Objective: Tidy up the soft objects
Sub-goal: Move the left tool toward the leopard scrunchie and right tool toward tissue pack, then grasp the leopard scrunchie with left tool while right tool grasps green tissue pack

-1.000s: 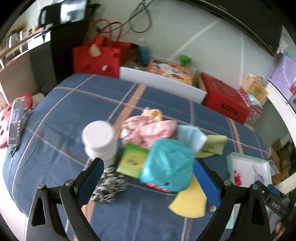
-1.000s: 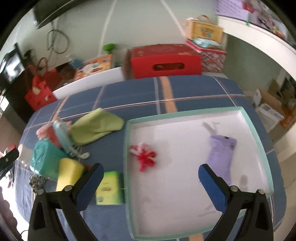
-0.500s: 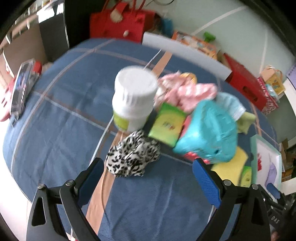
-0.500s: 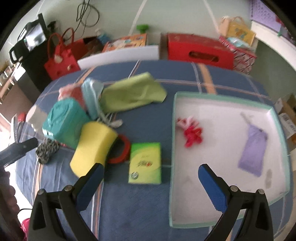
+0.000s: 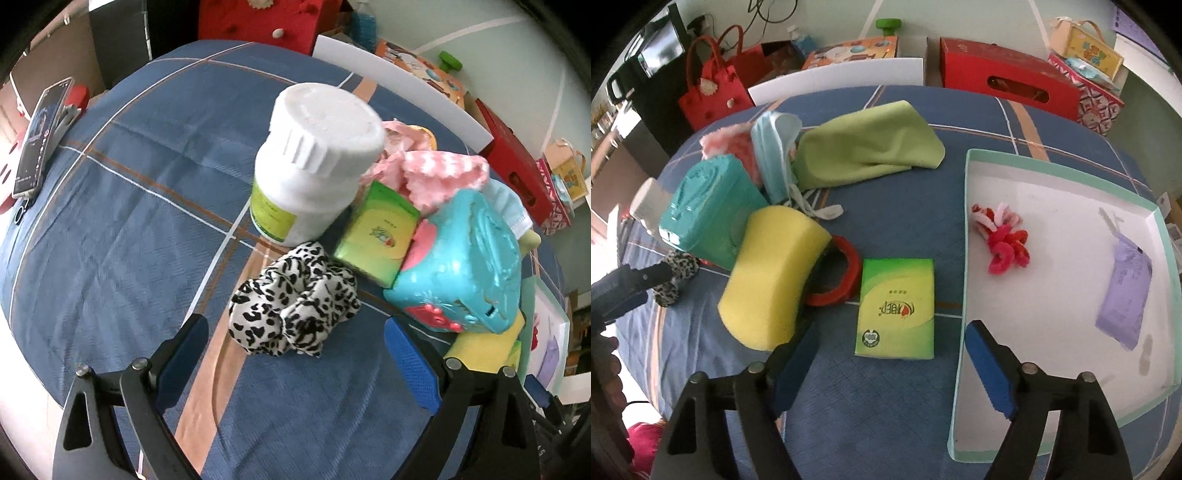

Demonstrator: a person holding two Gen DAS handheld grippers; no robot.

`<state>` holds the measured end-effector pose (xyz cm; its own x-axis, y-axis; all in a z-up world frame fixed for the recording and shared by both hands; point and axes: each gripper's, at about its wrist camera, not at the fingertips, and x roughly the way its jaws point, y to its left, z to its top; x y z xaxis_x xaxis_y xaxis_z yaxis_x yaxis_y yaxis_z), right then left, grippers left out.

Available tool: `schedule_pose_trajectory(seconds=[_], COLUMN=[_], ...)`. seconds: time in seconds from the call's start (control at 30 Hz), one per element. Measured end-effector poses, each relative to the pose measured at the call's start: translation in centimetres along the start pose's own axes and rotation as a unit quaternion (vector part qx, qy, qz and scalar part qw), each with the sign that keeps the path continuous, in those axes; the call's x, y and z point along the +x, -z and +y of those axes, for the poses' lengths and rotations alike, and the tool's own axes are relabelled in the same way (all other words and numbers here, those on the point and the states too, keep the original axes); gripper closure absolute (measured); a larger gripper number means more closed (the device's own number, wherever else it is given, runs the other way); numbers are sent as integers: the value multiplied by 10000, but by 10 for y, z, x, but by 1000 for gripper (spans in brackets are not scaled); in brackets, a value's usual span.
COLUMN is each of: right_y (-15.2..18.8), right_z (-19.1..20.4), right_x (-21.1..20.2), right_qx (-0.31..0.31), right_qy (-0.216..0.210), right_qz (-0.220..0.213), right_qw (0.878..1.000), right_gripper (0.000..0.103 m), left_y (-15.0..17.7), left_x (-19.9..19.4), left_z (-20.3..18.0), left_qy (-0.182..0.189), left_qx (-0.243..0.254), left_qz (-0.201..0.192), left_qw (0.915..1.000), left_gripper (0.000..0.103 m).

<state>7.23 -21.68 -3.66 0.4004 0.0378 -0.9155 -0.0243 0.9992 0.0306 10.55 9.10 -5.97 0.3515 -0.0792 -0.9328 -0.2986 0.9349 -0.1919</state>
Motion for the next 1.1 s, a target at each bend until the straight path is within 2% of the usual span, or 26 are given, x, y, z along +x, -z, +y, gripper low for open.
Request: schedule_pose_trajectory(seconds=[0.07,0.2,0.4,0.7,0.97,1.1], right_y=[0,0,-1,-5,-5,-5], right_z=[0,-3,-4,-4,-1,2], right_x=[1,2,1,-14,5,11], right_qx=[3,97,118,148,97,21], right_qy=[11,-34,-109,-288,-274,-254], right_qz=[15,5,-24,-309,-9,76], right_qw=[10000,9999,9999,9990,9996,9996], right_gripper=[20,24,26,31,34,42], left_y=[-3,-5,-8,-10,-12,-11], left_x=[4,10,16,22,27,30], left_z=[0,4,10,7,9,9], left_qy=[-29,-20,44,88,107,103], left_qx=[-15,-128,-189,-198,-229,-224], left_qz=[31,131,200,243,281,292], left_qw=[10000,9998,9996,9995,9993,9993], left_gripper=[8,19,22,24,24,24])
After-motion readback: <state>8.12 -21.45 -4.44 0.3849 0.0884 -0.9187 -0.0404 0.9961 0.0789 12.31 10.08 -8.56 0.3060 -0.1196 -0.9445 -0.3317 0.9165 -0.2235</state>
